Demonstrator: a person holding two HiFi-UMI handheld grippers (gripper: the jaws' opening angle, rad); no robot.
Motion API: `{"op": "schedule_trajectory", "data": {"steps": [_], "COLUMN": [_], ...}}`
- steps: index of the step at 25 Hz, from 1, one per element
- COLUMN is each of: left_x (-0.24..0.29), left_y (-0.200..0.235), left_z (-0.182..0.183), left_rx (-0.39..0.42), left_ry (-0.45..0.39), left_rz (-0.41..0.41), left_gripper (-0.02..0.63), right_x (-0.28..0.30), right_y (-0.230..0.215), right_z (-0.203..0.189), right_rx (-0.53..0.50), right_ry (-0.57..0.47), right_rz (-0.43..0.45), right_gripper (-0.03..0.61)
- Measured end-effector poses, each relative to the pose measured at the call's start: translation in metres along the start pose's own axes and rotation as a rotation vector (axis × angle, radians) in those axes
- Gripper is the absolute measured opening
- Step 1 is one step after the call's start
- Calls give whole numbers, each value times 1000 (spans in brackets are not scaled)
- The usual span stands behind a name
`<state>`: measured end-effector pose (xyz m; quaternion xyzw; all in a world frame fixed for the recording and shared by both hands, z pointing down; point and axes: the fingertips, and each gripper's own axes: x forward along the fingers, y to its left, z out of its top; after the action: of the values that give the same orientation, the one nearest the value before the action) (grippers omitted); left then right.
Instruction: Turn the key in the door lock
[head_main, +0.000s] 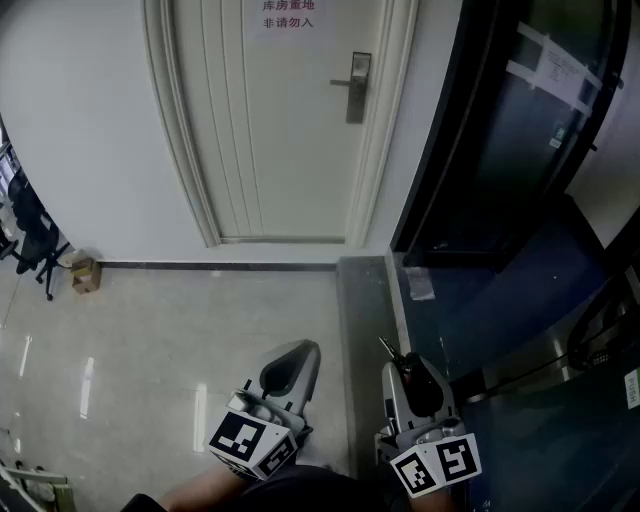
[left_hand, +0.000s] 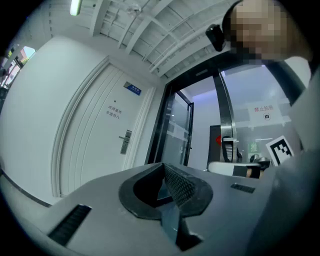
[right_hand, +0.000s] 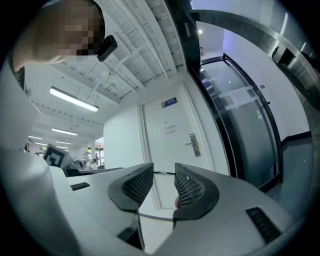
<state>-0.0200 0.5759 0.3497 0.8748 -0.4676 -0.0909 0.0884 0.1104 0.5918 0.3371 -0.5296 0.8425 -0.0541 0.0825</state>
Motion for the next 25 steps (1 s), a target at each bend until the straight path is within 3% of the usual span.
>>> {"op": "schedule_trajectory", "data": {"steps": [6, 14, 25], "left_x": [46, 94, 165], "left_y": [60, 121, 177], "left_z": [16, 27, 19], "left_rx": [10, 31, 8], "left_ry": [31, 10, 35], "left_rz": [-21, -72, -62], "left_gripper": [18, 18, 18], "right_x": [79, 166, 258], "right_y": [1, 2, -29], "right_z": [-3, -7, -14], "right_rx": [-4, -24, -3], "right_ry": [-3, -19, 14], "right_rz": [-17, -22, -2], "right_gripper": [133, 133, 133]}}
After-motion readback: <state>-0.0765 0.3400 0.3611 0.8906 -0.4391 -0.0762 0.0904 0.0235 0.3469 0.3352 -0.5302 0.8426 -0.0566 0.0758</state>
